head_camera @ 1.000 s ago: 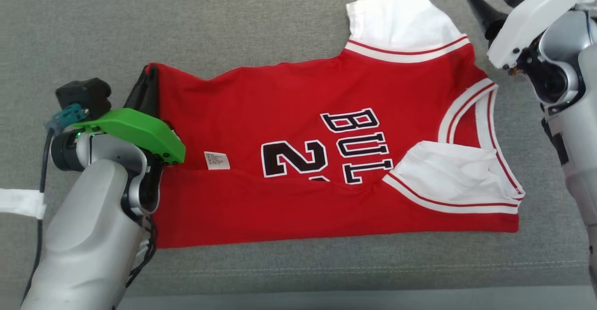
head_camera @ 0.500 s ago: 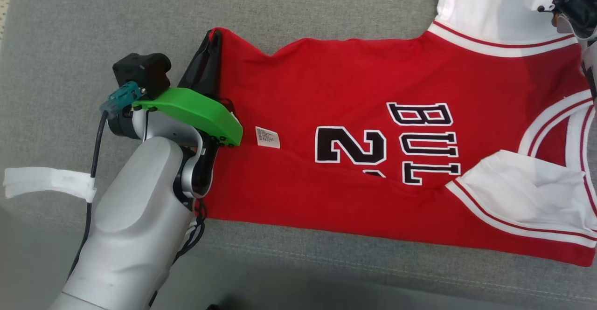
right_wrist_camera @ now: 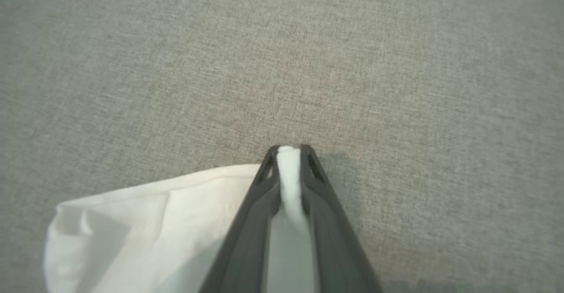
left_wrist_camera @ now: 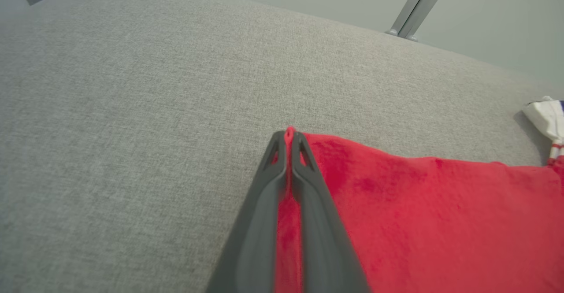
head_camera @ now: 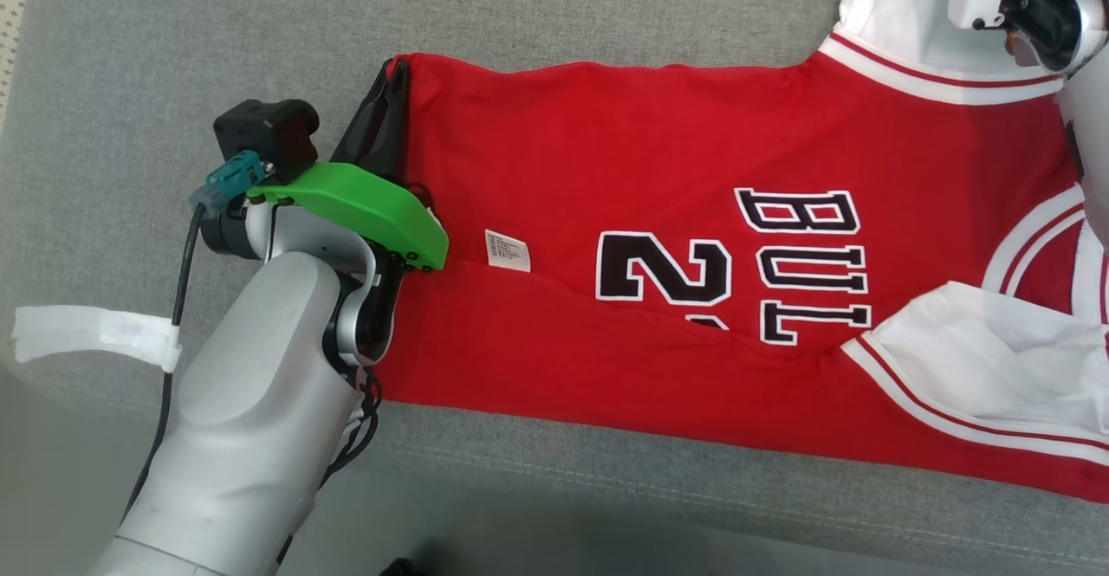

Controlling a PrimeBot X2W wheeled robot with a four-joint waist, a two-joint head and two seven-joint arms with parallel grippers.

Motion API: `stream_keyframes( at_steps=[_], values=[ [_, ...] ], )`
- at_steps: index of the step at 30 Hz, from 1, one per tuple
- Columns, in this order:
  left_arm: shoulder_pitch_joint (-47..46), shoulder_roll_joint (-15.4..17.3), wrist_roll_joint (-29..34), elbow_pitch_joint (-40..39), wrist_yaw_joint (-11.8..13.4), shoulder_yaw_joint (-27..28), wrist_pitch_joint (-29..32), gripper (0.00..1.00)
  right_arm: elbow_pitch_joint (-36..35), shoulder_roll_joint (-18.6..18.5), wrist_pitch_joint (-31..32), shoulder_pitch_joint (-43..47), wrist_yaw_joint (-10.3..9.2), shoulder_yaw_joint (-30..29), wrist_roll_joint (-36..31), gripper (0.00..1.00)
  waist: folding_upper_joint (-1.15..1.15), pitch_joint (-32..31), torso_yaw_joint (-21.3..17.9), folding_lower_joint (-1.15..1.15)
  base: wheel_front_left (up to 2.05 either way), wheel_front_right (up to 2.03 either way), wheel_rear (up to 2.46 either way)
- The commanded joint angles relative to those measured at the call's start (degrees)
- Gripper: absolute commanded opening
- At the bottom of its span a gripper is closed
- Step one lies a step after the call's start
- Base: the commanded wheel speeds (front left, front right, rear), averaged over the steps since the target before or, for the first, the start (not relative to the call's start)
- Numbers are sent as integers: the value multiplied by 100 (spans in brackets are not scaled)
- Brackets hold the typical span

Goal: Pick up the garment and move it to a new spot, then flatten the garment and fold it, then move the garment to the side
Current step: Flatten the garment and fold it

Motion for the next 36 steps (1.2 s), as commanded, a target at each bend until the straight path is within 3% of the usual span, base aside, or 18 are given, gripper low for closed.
stream_keyframes(
  at_steps=[1,2,16,27,36],
  values=[
    [-106,38,-5,11,-22,8,8,0,122,17,80,172,0,51,34,13,0,-48,-47,0,0,0,0],
    [-109,47,-9,17,-20,7,12,0,119,20,78,170,0,87,37,0,0,-63,-63,0,0,0,0],
    [242,282,-283,319,-26,220,-19,0,-273,208,-966,474,0,390,795,0,0,-610,-465,0,0,0,0],
    [703,586,-440,252,41,376,-89,0,-1210,-185,-1293,1268,0,846,1753,0,0,-1082,-857,0,0,0,0],
    [1470,960,-509,-479,213,492,-166,0,-2511,-573,-1788,2488,0,1082,2409,0,0,-1466,-1105,0,0,0,0]
  ],
)
